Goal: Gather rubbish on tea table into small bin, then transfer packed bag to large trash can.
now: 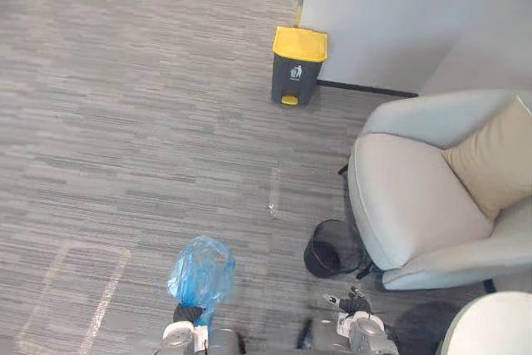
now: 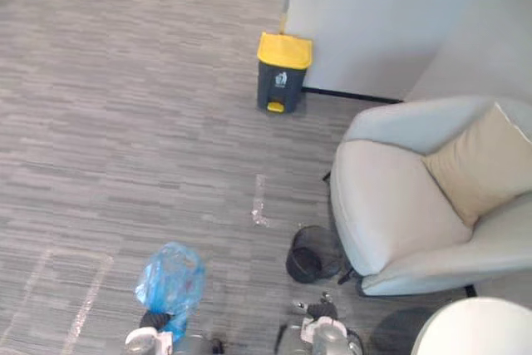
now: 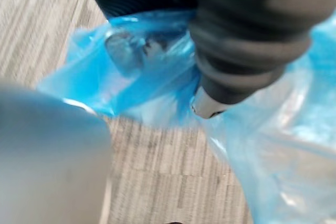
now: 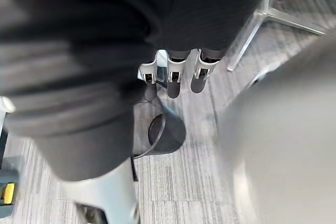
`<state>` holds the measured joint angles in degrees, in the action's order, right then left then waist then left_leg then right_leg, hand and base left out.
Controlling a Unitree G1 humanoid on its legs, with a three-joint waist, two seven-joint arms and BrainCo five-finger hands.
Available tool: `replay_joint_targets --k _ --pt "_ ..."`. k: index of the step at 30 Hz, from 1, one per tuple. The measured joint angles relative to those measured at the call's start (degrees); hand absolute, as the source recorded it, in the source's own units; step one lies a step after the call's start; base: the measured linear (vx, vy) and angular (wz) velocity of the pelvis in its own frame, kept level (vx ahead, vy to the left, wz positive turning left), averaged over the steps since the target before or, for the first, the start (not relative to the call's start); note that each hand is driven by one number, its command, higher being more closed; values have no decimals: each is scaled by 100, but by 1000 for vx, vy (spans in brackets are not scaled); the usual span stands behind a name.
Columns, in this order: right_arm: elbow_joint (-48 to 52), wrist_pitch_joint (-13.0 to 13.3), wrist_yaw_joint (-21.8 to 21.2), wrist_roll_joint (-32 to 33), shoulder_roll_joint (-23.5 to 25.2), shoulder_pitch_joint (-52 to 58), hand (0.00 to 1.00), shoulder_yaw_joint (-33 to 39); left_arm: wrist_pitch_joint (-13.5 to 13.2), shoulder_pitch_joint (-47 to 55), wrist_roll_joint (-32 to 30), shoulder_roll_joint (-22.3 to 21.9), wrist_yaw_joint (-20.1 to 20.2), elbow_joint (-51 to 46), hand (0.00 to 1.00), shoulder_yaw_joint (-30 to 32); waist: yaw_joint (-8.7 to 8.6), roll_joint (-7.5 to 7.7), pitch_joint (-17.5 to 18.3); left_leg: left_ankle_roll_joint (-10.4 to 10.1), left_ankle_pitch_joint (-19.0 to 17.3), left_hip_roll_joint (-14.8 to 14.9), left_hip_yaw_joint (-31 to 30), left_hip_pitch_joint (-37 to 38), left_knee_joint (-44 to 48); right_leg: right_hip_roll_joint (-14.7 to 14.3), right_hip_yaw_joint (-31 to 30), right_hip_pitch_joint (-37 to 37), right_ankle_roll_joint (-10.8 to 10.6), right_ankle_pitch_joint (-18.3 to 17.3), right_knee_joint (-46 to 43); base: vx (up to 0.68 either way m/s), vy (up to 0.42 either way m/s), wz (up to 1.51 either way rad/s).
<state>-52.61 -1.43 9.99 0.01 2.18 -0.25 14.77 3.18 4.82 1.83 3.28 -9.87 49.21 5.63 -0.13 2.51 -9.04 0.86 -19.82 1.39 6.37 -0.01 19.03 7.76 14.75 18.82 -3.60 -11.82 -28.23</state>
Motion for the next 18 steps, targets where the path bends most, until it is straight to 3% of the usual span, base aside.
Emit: replay_joint_targets --k 2,3,4,5,7,8,10,12,15,17,18 --pt "-26 -16 5 2 -11 47 0 262 -2 -111 5 -25 3 31 100 3 -57 -8 -6 -107 -141 -17 -221 231 -172 -175 -25 42 121 441 829 482 -173 65" --pt "-41 -23 7 2 -36 109 0 355 -4 -137 4 -61 2 56 100 10 -81 -27 3 -179 -225 -9 -380 459 -296 -203 -81 -21 324 893 831 676 -246 68" --pt "-19 -17 -3 5 -104 156 0 454 -2 -140 4 -150 3 118 100 17 -73 -230 98 -262 -184 188 -488 719 -462 -338 69 -142 533 747 706 626 -191 56" --pt "-21 -17 12 4 -138 166 0 490 -16 -78 4 -206 6 96 100 21 -29 -334 171 -416 -77 265 -511 654 -293 -357 189 -161 652 614 631 626 -189 44" --pt "-1 -19 -1 12 -200 88 0 431 -15 -216 13 -386 5 85 100 55 -76 -447 132 -659 204 358 -515 129 997 -393 385 -426 761 473 658 528 -163 37" --pt "11 -23 -1 12 -180 83 0 336 -16 -226 66 -513 12 75 100 213 -54 -481 103 -733 638 490 -478 -253 2110 -498 364 -837 803 445 922 575 -115 5" --pt "11 -33 17 12 -32 26 0 228 -18 -167 72 -587 14 -82 100 270 67 -425 53 -698 546 857 -3 -667 3414 -696 147 -1575 872 401 1338 596 -79 -33" --pt "12 -32 18 13 37 -124 0 182 -22 -198 72 -591 14 -247 100 268 92 -330 2 -556 426 1009 334 -1112 3563 -713 -18 -1984 878 396 1604 427 -14 -46" --pt "61 -34 45 14 126 -264 0 205 -31 -337 68 -617 13 -406 100 314 236 -314 -59 -493 357 1137 611 -1565 2452 -637 -275 -2240 812 360 1700 357 110 -69" --pt "282 -38 121 13 167 -134 0 204 -32 -367 61 -648 16 -401 100 314 247 -360 -62 -396 963 1096 615 -1569 914 -529 -371 -2501 367 47 1630 284 190 -42" --pt "318 -34 135 13 144 -62 0 220 -35 -369 57 -643 19 -367 100 263 243 -414 -50 -536 1501 1119 476 -1580 458 -548 -476 -2568 154 -224 1554 287 230 -23"
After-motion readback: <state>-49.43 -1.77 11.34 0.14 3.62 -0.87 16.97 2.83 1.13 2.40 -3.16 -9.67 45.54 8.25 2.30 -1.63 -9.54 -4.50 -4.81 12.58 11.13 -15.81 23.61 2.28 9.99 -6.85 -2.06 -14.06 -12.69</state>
